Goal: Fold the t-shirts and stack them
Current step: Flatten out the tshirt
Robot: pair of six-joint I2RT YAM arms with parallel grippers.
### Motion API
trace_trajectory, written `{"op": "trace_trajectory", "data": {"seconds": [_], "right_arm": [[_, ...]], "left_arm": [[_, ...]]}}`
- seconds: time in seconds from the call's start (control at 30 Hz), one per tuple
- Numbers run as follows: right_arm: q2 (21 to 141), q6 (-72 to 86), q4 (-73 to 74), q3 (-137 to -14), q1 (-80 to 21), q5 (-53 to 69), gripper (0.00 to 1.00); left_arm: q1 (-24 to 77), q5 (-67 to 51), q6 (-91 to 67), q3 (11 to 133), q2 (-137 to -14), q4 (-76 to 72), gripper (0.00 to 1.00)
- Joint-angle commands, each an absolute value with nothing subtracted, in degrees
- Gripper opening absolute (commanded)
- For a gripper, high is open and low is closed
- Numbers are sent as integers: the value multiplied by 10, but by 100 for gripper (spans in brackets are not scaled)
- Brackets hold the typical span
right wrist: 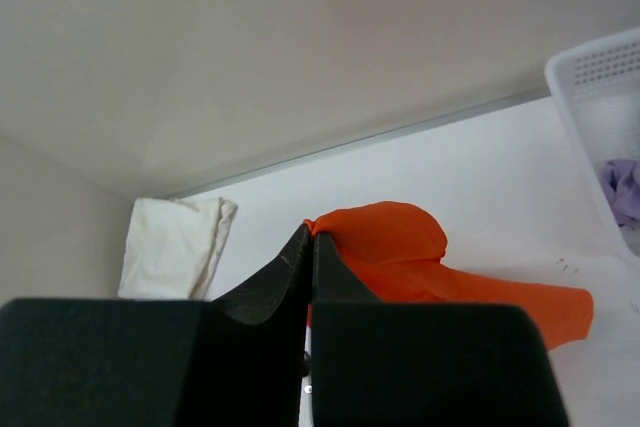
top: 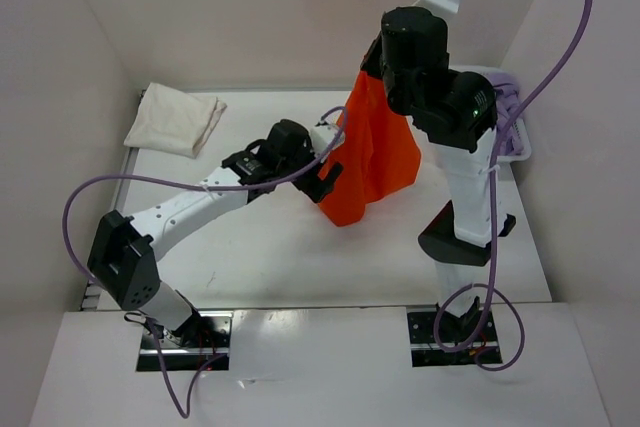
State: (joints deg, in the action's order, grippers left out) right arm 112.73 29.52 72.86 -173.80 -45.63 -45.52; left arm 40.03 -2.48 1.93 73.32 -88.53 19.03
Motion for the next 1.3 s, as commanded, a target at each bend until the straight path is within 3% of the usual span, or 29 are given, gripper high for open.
{"op": "trace_trajectory", "data": {"seconds": [0.0,0.07,0.2,0.37,0.7,0.83,0.97,1.0,1.03,1.13,1.17,1.27], "right_arm": [[1090,300,744,-1722,-462,-511,0],[1079,300,744,-1702,-462,-518,0],[1067,305,744,-1702,-418,-499,0],[1067,305,730,-1679,-353,-447,0],[1040,311,743,-1642,-347,-454,0],[1035,311,744,-1642,-347,-439,0],[1029,311,744,-1626,-347,-432,0],[1023,311,744,-1626,-347,-432,0],[1023,311,744,-1617,-347,-432,0],[1023,316,744,-1604,-347,-432,0],[1018,322,744,-1604,-347,-432,0],[1013,329,744,-1587,-324,-432,0]], "left_arm": [[371,-127,-61,775,-887,191,100],[332,-201,-88,775,-887,191,100],[323,-215,-93,775,-924,129,100],[420,-84,-26,772,-984,55,100],[425,-200,-33,675,-1068,-74,100],[425,-92,-54,730,-1141,-72,100],[425,-94,-54,762,-1167,-77,97],[425,-100,-54,762,-1167,-77,94],[425,-100,-67,768,-1172,-77,68],[425,-112,-67,782,-1178,-62,21],[420,-113,-67,787,-1178,-44,0],[366,-155,-73,788,-1130,-2,0]]}}
